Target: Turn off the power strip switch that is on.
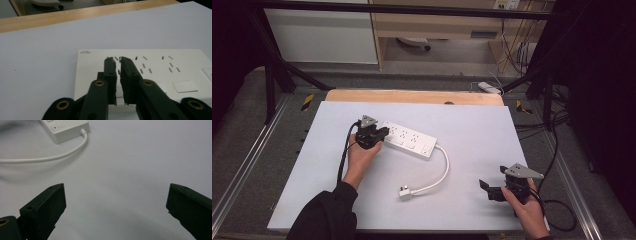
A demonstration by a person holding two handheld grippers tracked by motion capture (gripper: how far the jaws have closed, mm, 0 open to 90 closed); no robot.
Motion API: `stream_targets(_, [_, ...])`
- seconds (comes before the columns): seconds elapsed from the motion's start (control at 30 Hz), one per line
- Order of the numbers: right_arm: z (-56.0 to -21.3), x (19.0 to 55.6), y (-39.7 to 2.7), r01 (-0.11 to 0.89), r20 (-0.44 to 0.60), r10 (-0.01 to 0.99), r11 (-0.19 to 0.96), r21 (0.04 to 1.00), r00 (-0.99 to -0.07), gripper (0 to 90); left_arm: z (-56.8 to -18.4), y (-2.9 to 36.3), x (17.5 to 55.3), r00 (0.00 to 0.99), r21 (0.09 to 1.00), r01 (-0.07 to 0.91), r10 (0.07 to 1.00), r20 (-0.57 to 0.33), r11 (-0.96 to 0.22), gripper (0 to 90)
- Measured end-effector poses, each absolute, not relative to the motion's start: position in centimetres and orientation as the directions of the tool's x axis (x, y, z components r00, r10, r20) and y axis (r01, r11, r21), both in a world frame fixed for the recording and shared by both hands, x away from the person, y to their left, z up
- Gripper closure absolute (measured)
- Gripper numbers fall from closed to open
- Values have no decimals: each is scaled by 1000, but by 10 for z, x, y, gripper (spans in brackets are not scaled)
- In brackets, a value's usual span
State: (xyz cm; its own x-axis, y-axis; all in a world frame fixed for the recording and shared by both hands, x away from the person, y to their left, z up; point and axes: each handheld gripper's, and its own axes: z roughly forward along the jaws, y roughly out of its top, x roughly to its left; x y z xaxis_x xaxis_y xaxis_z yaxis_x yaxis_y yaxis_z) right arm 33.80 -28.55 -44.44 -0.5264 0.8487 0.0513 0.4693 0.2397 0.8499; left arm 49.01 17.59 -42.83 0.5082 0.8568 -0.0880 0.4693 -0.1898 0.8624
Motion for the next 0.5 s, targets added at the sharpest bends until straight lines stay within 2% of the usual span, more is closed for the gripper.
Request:
stream_targets(0.2, [-444, 338, -285, 468, 51, 848, 240, 850, -527, 32, -424, 176, 489, 495, 880, 447, 864, -92, -162, 590])
stream_targets(0.4, [-444, 338, -286, 470, 54, 849, 237, 850, -525, 32, -417, 178, 486, 465, 890, 441, 877, -117, -115, 314])
stream_targets(0.5, [-444, 338, -286, 471, 54, 850, 237, 850, -525, 32, -414, 178, 484, 467, 894, 428, 879, -97, -129, 204])
